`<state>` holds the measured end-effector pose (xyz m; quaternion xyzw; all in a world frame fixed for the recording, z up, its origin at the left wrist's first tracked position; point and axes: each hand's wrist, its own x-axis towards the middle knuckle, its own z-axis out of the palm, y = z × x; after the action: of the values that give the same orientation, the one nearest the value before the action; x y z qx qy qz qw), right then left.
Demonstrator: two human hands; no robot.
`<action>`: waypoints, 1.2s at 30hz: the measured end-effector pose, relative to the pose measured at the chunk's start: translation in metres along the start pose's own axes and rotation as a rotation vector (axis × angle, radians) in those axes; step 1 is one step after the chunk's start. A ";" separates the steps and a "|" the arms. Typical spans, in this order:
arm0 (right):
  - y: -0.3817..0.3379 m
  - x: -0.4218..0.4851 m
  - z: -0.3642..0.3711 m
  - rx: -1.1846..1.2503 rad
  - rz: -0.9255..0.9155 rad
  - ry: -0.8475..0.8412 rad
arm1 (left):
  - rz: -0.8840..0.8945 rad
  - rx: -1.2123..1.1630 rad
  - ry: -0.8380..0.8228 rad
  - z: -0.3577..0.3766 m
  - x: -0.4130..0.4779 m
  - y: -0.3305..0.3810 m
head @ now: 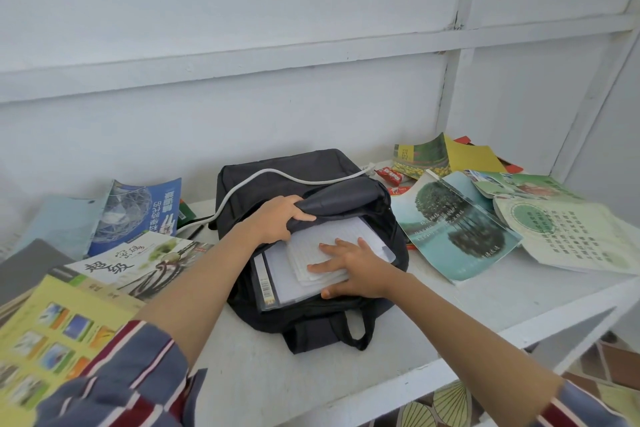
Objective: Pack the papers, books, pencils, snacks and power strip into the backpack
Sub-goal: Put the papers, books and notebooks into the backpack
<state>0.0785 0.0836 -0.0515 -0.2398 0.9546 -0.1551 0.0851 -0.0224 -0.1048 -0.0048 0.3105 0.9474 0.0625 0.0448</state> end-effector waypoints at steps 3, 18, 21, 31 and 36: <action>0.000 -0.001 0.000 -0.023 -0.003 -0.017 | -0.014 -0.071 -0.026 -0.002 0.002 -0.001; 0.001 0.020 -0.005 -0.016 -0.004 -0.015 | -0.030 -0.259 -0.042 -0.016 0.003 -0.010; 0.002 0.026 -0.006 0.007 -0.007 -0.010 | -0.027 -0.274 -0.036 -0.017 0.003 -0.011; 0.017 0.023 -0.018 0.084 -0.064 -0.053 | -0.035 -0.350 -0.027 -0.019 0.004 -0.013; 0.018 0.034 -0.015 0.081 -0.069 -0.029 | -0.039 -0.357 -0.044 -0.021 0.005 -0.012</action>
<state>0.0370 0.0864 -0.0463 -0.2712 0.9374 -0.1929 0.1030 -0.0359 -0.1136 0.0140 0.2805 0.9260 0.2219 0.1210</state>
